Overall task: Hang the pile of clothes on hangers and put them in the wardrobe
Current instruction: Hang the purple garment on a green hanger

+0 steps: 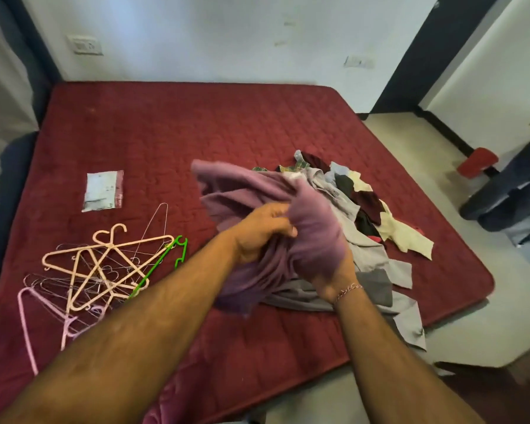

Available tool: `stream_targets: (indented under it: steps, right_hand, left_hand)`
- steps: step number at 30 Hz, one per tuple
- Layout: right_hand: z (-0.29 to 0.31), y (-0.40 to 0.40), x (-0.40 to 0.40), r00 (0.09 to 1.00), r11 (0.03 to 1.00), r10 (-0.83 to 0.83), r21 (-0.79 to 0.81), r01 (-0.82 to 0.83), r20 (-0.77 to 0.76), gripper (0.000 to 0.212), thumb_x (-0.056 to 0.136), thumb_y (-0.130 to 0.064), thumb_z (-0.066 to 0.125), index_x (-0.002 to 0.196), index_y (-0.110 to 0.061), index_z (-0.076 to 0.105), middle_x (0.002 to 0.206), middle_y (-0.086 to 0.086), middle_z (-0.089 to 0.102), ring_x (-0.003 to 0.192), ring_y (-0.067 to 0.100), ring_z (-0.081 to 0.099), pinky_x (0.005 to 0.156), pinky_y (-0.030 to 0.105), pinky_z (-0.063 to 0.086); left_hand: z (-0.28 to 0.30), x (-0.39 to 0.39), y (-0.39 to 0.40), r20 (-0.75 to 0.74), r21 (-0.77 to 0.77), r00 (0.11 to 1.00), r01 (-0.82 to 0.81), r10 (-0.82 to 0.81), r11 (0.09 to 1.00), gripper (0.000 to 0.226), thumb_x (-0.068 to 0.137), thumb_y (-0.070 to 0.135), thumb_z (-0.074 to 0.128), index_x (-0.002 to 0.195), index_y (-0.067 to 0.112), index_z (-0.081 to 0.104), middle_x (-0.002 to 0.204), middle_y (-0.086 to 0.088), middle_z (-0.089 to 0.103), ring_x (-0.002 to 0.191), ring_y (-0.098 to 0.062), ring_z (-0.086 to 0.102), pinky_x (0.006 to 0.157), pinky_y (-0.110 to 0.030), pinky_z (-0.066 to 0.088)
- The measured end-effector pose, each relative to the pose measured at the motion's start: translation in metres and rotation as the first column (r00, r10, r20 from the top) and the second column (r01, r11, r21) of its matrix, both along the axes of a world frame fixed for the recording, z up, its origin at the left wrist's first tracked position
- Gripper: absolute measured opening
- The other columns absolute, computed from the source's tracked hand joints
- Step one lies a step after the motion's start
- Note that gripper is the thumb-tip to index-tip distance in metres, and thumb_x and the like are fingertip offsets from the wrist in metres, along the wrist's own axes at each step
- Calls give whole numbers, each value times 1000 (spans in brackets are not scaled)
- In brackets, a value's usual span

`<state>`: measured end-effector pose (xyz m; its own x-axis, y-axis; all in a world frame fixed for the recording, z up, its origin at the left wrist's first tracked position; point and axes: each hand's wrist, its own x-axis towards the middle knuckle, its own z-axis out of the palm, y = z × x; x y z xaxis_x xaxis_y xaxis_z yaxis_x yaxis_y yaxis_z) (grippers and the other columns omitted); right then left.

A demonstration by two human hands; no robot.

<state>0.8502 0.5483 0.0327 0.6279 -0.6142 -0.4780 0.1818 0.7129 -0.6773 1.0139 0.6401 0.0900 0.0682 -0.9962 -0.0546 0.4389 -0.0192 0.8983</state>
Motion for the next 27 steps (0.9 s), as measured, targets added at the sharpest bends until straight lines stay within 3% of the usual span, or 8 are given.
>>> stream_targets:
  steps: [3, 6, 8, 13, 18, 19, 23, 27]
  right_hand:
    - [9, -18, 8, 976, 992, 129, -20, -128, 174, 76, 96, -57, 58, 157, -16, 38, 148, 19, 55, 135, 37, 54, 115, 54, 39]
    - [18, -18, 29, 965, 951, 241, -223, -214, 101, 62, 90, -16, 67, 150, -15, 49, 141, 15, 62, 131, 35, 57, 113, 54, 44]
    - [15, -11, 42, 959, 928, 267, -294, -230, 95, 51, 87, -1, 56, 137, -12, 64, 140, 18, 62, 134, 39, 54, 116, 56, 39]
    - [-1, -8, 43, 936, 917, 321, -293, -270, 142, 23, 72, -20, 65, 89, -7, 74, 106, 21, 63, 106, 37, 56, 106, 54, 40]
    - [22, -6, 43, 934, 800, 355, -504, -326, -40, 25, 81, -19, 63, 58, -10, 65, 65, 8, 60, 68, 19, 55, 73, 30, 48]
    - [28, -6, 46, 926, 728, 363, -589, -350, -101, 29, 82, -18, 63, 54, -12, 63, 57, 2, 58, 60, 13, 51, 64, 26, 45]
    - [40, 8, 55, 835, 468, 502, -742, -481, -225, 34, 85, -13, 61, 52, -7, 61, 49, -1, 56, 51, 9, 46, 55, 24, 39]
    - [30, 40, 56, 659, 208, 677, -775, -597, -327, 13, 88, -11, 63, 92, -3, 72, 86, 18, 72, 78, 19, 62, 76, 38, 53]
  left_hand:
    - [-27, -12, 23, -1, 274, 986, 162, -168, 948, 25, 81, 29, 69, 91, 9, 79, 94, -4, 79, 92, -19, 73, 86, -31, 56]
    - [-64, -15, 37, 144, 573, 975, 57, -168, 818, 60, 82, 61, 71, 119, 13, 72, 118, -9, 76, 113, -29, 71, 96, -42, 58]
    - [-83, -12, 44, 206, 646, 976, -81, -72, 759, 49, 93, 59, 66, 121, 19, 69, 113, -5, 76, 96, -22, 72, 72, -33, 59]
    - [-108, 2, 67, 96, 620, 902, -385, 421, 683, 33, 74, 41, 72, 103, 25, 67, 87, 3, 57, 75, -11, 53, 65, -28, 45]
    - [-98, 15, 61, 495, 474, 557, -816, 667, 330, 24, 85, 20, 61, 109, 19, 64, 91, -6, 62, 62, -11, 51, 52, -24, 35]
    - [-92, 16, 59, 450, 500, 615, -774, 647, 388, 15, 95, 23, 58, 105, 17, 66, 89, -9, 66, 57, -13, 54, 49, -22, 36]
    - [-61, 2, 51, 108, 671, 948, -292, 299, 681, 60, 102, 59, 38, 84, 12, 70, 71, -11, 68, 55, -23, 67, 44, -27, 53]
    - [-61, -7, 42, 87, 563, 867, -450, 491, 693, 26, 97, 7, 54, 74, 9, 65, 50, -5, 61, 43, -11, 61, 40, -24, 50]
